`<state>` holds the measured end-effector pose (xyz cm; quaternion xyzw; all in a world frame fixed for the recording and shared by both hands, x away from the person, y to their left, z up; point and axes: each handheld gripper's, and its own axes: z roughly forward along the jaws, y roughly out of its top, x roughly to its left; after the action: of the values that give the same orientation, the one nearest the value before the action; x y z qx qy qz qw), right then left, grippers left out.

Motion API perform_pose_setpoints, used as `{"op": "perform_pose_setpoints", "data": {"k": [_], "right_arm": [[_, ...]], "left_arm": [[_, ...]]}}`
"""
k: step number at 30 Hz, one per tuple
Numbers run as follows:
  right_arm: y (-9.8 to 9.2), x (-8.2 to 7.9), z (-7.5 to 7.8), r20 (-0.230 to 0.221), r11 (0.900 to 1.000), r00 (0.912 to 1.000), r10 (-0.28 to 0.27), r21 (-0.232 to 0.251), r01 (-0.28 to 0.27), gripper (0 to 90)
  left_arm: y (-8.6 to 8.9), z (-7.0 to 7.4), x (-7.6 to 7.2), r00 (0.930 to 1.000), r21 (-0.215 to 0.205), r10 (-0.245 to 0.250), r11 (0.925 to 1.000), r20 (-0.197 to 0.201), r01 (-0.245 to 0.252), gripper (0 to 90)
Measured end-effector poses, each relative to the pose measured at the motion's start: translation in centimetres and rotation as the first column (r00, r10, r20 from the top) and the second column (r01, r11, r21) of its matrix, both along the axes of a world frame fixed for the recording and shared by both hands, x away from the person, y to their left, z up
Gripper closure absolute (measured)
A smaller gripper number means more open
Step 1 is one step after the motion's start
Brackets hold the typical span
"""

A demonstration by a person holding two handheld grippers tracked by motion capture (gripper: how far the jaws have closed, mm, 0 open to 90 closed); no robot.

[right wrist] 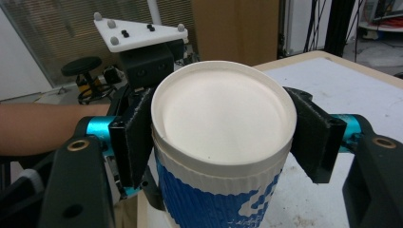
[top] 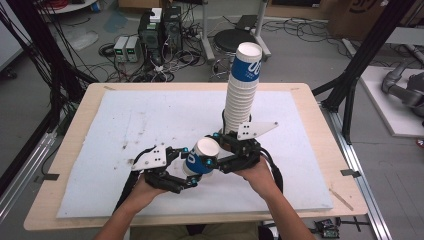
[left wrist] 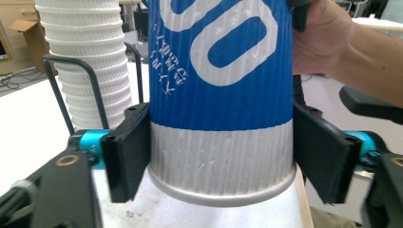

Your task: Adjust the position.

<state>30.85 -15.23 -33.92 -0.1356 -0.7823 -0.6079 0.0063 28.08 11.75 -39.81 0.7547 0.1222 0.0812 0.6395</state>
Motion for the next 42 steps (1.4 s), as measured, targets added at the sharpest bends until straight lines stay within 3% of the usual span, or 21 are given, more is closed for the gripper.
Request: {"op": "perform_pose_setpoints", "data": {"k": [4,7,15,19,20,21,24,25,26,29,31,32,33,34,36,37,42], "right_arm": [[0.0,0.1,-0.3,-0.014,1.0,0.9999,0.006,-0.002,-0.006,29.1],[0.1,0.2,-0.3,-0.028,1.0,0.9995,-0.01,-0.014,0.01,19.8],[-1.3,-0.1,1.1,0.053,0.994,0.9985,-0.015,-0.104,0.021,17.7],[-2.0,0.1,1.7,0.082,0.988,0.9966,0.002,-0.154,0.01,14.4],[-2.1,0.2,2.0,0.103,0.98,0.9945,0.018,-0.198,0.003,14.5],[-2.1,0.2,2.0,0.103,0.98,0.9945,0.018,-0.198,0.003,14.5],[-1.8,0.4,2.6,0.142,0.964,0.9883,0.055,-0.267,-0.015,14.5],[-1.4,0.4,2.9,0.152,0.951,0.9863,0.066,-0.309,-0.016,14.5],[-1.4,0.4,2.9,0.152,0.951,0.9863,0.066,-0.309,-0.016,14.5],[-0.8,0.6,3.2,0.171,0.929,0.981,0.091,-0.37,-0.022,14.5],[-0.3,0.7,3.3,0.171,0.914,0.9791,0.11,-0.404,-0.032,14.5],[0.1,0.7,3.4,0.167,0.903,0.9772,0.132,-0.428,-0.049,14.5],[0.1,0.7,3.4,0.167,0.903,0.9772,0.132,-0.428,-0.049,14.5],[0.5,0.7,3.4,0.167,0.886,0.9742,0.152,-0.46,-0.059,14.5],[0.8,0.8,3.4,0.173,0.869,0.9714,0.162,-0.492,-0.057,14.5],[0.8,0.8,3.4,0.173,0.869,0.9714,0.162,-0.492,-0.057,14.5],[1.4,1.1,3.2,0.155,0.834,0.9696,0.189,-0.547,-0.075,14.6]], "left_arm": [[0.2,0.1,0.1,0.9998,0.018,-0.017,0.9997,-0.007,0.017,31.3],[0.2,0.4,0.1,0.9994,0.042,-0.034,0.9986,-0.006,0.034,32.4],[1.0,1.2,0.3,0.9997,0.103,-0.024,0.9944,-0.011,0.025,32.9],[1.0,1.6,0.5,0.9997,0.16,-0.023,0.9869,0.0,0.023,33.0],[0.9,1.8,0.6,0.9996,0.175,-0.028,0.9843,0.004,0.026,32.9],[0.8,1.9,0.6,0.9996,0.187,-0.027,0.982,0.008,0.025,32.9],[0.5,2.3,0.9,0.9991,0.236,-0.039,0.9711,0.018,0.033,32.9],[0.3,2.4,1.0,0.9988,0.251,-0.045,0.9672,0.021,0.038,32.9],[0.2,2.6,1.0,0.9984,0.268,-0.052,0.9624,0.022,0.045,32.9],[0.0,2.8,1.2,0.9978,0.303,-0.063,0.9513,0.02,0.054,32.9],[-0.1,2.9,1.3,0.9974,0.315,-0.07,0.9473,0.019,0.06,32.9],[-0.2,2.9,1.3,0.9975,0.319,-0.069,0.9458,0.015,0.06,32.8],[-0.3,2.9,1.3,0.9975,0.324,-0.07,0.9442,0.013,0.062,32.8],[-0.3,2.9,1.3,0.9971,0.33,-0.075,0.9415,0.01,0.068,32.9],[-0.5,3.0,1.4,0.9963,0.345,-0.085,0.9353,0.009,0.077,32.8],[-0.6,3.0,1.4,0.9958,0.352,-0.091,0.9323,0.009,0.082,32.8],[-1.0,3.3,1.5,0.9938,0.391,-0.111,0.915,0.01,0.098,32.8]]}}
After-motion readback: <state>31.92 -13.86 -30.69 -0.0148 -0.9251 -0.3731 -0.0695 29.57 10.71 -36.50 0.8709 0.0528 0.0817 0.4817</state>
